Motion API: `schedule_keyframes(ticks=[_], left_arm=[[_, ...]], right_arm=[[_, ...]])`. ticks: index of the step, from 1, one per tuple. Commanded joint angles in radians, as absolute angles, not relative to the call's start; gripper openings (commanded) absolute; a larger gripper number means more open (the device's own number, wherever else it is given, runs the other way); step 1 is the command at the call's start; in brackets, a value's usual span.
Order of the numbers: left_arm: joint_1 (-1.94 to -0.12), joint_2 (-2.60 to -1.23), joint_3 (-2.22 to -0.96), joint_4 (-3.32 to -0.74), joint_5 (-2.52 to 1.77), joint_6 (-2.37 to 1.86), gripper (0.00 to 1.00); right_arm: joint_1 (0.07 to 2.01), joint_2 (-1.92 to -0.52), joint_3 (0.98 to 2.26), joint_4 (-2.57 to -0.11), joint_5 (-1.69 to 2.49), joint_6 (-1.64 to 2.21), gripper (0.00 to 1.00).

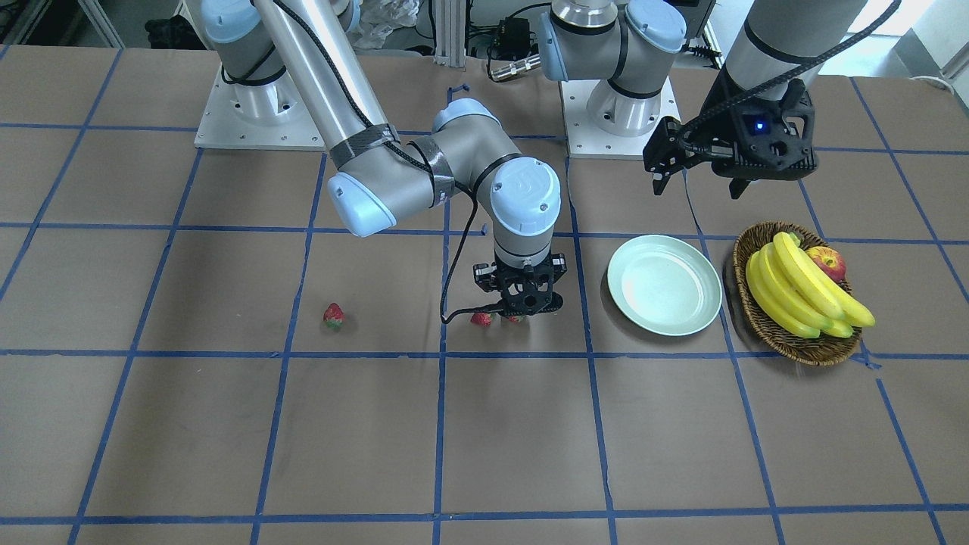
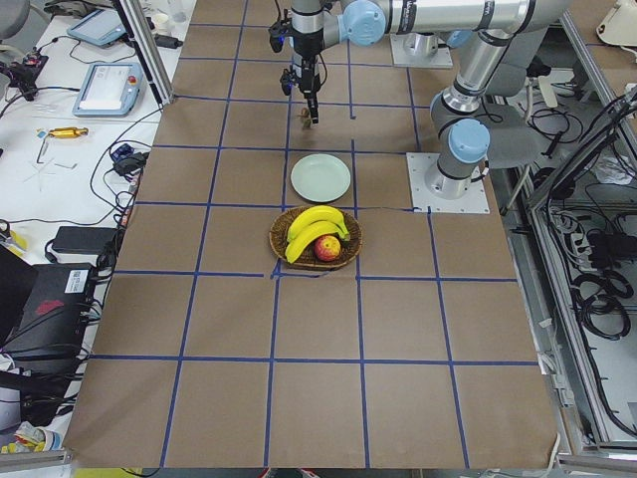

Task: Collect all strawberries into plate
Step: 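Carry it toward the plate and release beside the first strawberry, then move the right gripper to the last strawberry and grasp it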

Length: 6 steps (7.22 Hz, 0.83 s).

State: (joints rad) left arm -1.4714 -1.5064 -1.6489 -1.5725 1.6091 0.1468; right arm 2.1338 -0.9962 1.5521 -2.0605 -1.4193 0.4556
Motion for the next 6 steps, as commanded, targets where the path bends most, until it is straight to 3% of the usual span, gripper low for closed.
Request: schedule_keyframes(ticks=[1,3,6], left_arm=[[-1.471,-1.506,-1.649,-1.572,1.609,0.147,1.0],[-1.471,-1.506,-1.643,-1.572,1.608,0.147,1.0],[-1.479,-1.508,-1.638,-1.569,1.605,0.147,1.0]], right_arm=[[2.132,-1.043,1.552,-2.031,-1.425,0.451,1.0],[2.094,-1.142,1.551,-1.828,-1.442,0.358,1.0],[1.851,-1.236,1.555,-1.726,-1.541,0.075,1.0]])
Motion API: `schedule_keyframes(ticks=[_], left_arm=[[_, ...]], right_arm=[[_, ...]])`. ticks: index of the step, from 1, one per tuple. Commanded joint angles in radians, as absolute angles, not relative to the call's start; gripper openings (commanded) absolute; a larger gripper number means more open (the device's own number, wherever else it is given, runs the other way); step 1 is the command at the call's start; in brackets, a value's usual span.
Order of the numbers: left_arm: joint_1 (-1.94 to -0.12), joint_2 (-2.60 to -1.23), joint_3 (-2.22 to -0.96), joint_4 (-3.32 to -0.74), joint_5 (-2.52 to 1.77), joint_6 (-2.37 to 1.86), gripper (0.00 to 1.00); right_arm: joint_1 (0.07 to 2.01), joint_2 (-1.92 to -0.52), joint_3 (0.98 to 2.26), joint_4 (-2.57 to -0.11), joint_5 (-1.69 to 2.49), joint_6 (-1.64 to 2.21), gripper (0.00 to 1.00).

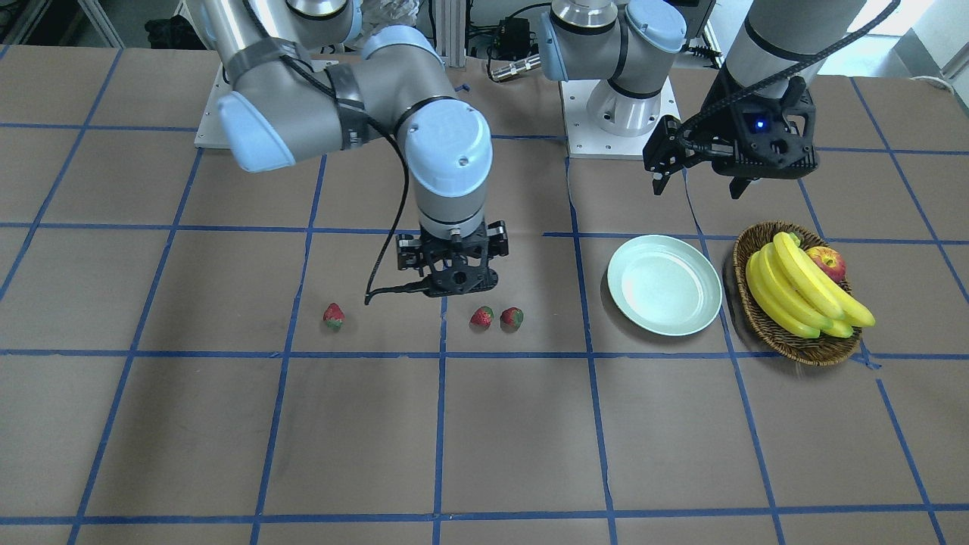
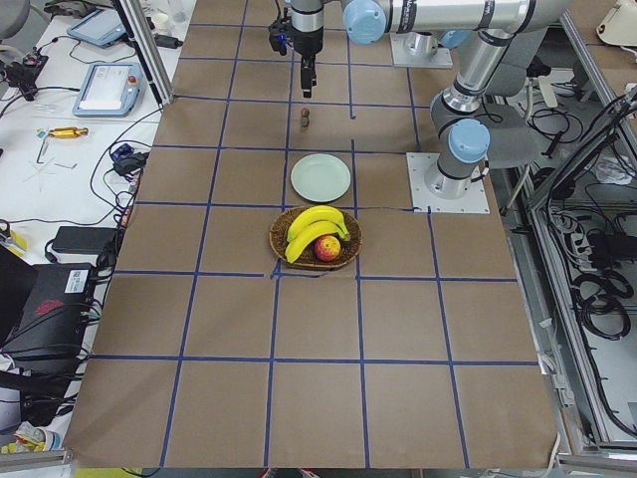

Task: Collect all strawberries into plate
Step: 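Move the right gripper to the last strawberry and grasp it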

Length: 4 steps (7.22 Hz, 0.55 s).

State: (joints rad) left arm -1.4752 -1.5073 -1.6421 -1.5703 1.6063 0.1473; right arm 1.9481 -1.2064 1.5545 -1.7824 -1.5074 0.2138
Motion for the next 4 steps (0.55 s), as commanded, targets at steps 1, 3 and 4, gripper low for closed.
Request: schedule_keyframes(ticks=[1,3,4], left_arm=[[-1.48,-1.508,-1.643,-1.569,1.605,0.147,1.0],[-1.48,-1.508,-1.644,-1.568,1.605,0.146,1.0],[-1.482,-1.508,-1.646,-1.568,1.605,0.147,1.0]], right_arm=[[1.786,-1.236,1.558,-1.717,-1.58,0.016,1.0],[1.715,-1.236,1.613,-1.736,-1.585,-0.064,1.0],[1.677,-1.233,1.647,-1.74,-1.571,-0.043,1.0]])
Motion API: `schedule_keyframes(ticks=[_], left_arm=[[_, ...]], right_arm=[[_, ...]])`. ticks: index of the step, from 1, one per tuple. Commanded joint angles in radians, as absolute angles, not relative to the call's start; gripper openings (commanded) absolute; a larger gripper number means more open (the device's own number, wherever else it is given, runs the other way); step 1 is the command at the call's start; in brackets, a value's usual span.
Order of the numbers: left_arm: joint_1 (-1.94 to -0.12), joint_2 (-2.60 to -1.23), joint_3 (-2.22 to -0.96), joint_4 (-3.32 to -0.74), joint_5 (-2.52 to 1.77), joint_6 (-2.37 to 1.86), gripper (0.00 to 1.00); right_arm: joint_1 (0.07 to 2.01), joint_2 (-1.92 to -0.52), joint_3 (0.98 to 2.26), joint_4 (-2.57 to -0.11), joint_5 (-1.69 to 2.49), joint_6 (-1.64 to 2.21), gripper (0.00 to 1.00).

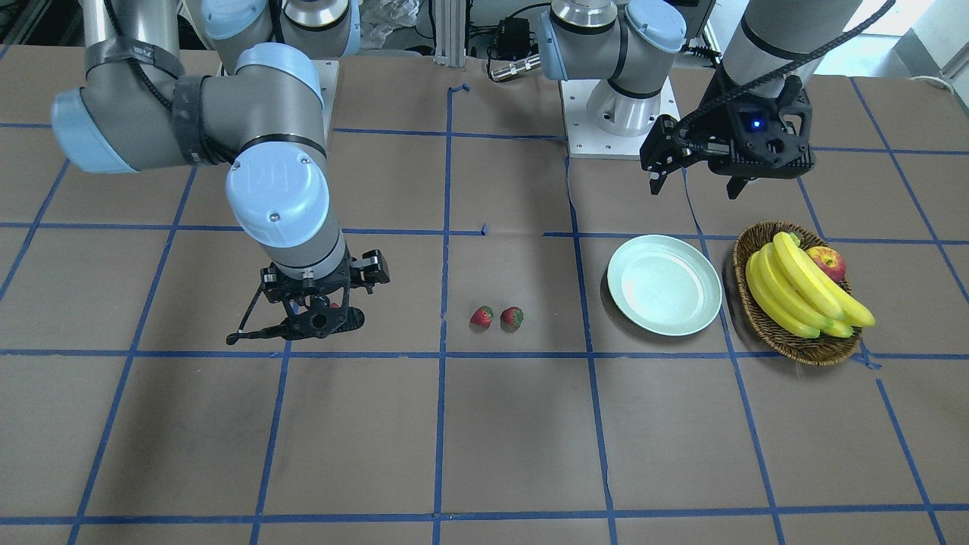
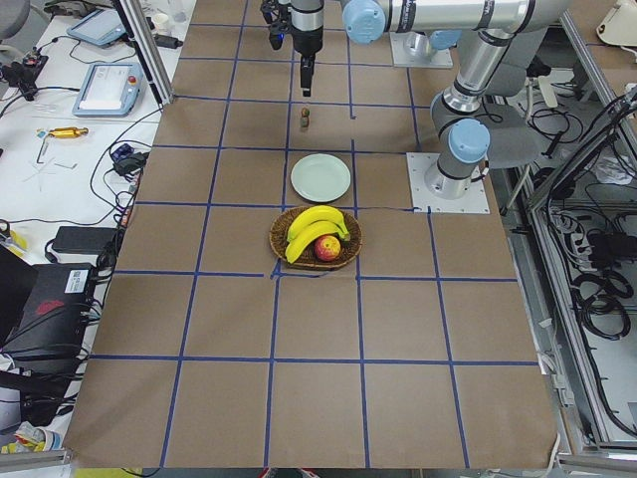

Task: Collect all strawberries into plate
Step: 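Move the right gripper to the last strawberry and grasp it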

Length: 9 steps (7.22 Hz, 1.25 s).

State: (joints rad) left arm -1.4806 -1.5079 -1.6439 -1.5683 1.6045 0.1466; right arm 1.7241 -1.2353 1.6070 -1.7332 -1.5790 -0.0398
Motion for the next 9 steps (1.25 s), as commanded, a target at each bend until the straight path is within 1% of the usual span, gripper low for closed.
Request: schedule_keyframes(ticks=[1,3,5,9], left_arm=[[-1.483,-1.508,-1.649,-1.568,1.6,0.146,1.0],[-1.485,-1.508,-1.651,-1.569,1.601,0.146,1.0],[-1.485,-1.508,-1.654,-1.569,1.598,0.146,1.0],[-1.486,-1.509,-1.655,-1.569,1.595,0.141,1.0]], right_arm=[[1.669,-1.227,1.678,-1.767,-1.566,-0.013,1.0],[1.671,-1.198,1.765,-1.906,-1.548,0.009,1.0],[1.671,-1.19,1.84,-1.989,-1.526,0.012,1.0],[1.671,-1.169,1.851,-1.993,-1.539,0.009,1.0]])
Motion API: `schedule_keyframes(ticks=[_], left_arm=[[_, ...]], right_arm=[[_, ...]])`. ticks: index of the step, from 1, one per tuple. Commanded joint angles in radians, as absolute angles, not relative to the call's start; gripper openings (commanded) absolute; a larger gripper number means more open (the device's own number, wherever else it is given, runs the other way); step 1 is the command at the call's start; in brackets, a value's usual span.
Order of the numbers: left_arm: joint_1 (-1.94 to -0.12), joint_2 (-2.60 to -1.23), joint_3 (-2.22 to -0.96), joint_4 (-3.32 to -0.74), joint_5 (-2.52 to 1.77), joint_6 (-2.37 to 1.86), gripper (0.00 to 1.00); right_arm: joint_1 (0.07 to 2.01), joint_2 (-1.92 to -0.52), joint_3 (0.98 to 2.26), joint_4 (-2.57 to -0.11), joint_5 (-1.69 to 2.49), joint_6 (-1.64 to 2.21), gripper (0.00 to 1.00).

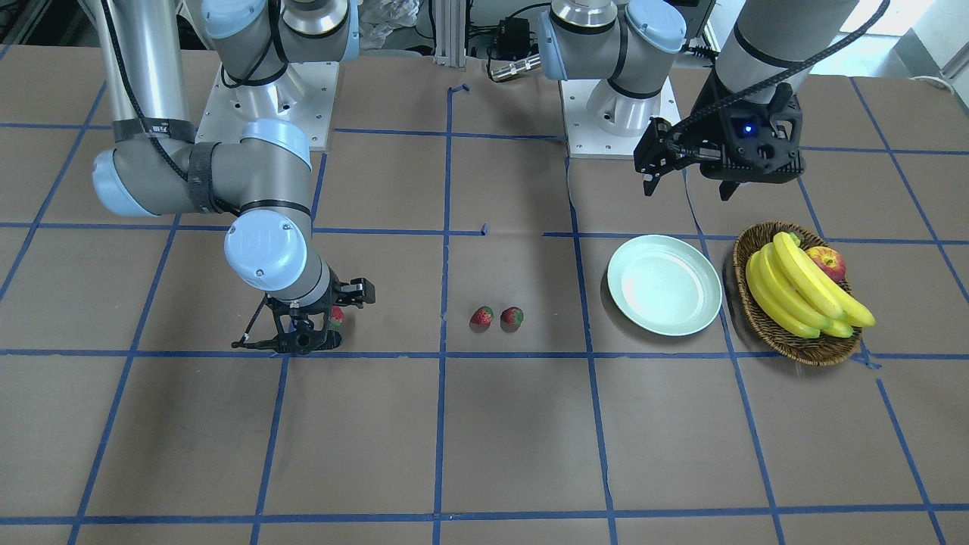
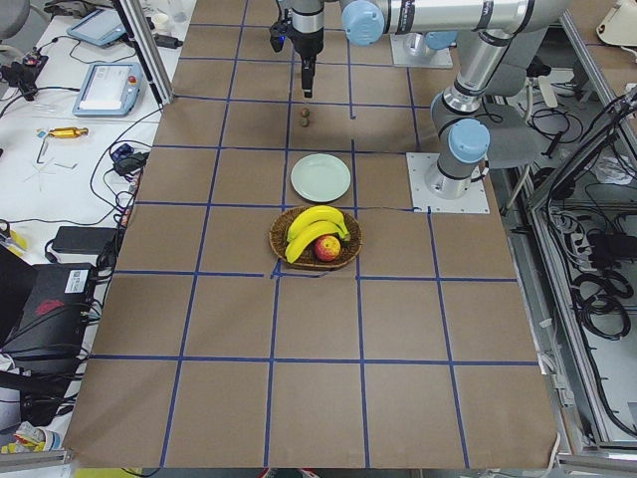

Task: Collect all strawberries into plate
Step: 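Move the right gripper to the last strawberry and grasp it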

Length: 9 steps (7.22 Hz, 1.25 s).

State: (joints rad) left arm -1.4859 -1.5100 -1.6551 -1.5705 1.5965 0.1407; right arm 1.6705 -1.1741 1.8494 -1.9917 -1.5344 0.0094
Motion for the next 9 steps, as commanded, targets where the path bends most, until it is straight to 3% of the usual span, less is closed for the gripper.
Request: schedule_keyframes(ticks=[1,2,3,4,6,7,9], left_arm=[[-1.486,-1.511,-1.655,-1.572,1.594,0.14,1.0],[-1.486,-1.509,-1.655,-1.572,1.594,0.14,1.0],[-1.486,-1.509,-1.658,-1.572,1.594,0.14,1.0],[-1.486,-1.509,-1.663,-1.572,1.594,0.14,1.0],[-1.486,-1.509,-1.663,-1.572,1.594,0.14,1.0],[-1.486,-1.509,-1.663,-1.572,1.594,0.141,1.0],[-1.486,-1.509,-1.663,-1.572,1.594,0.141,1.0]], right_arm=[[1.671,-1.155,1.852,-1.993,-1.542,0.008,1.0],[1.671,-1.147,1.852,-1.993,-1.542,0.006,1.0],[1.671,-1.147,1.85,-1.993,-1.543,0.003,0.92],[1.671,-1.147,1.848,-1.993,-1.545,-0.001,0.55],[1.671,-1.147,1.848,-1.991,-1.545,-0.005,0.12],[1.671,-1.147,1.845,-1.991,-1.545,-0.006,0.0],[1.671,-1.163,1.807,-1.99,-1.581,-0.014,0.0]])
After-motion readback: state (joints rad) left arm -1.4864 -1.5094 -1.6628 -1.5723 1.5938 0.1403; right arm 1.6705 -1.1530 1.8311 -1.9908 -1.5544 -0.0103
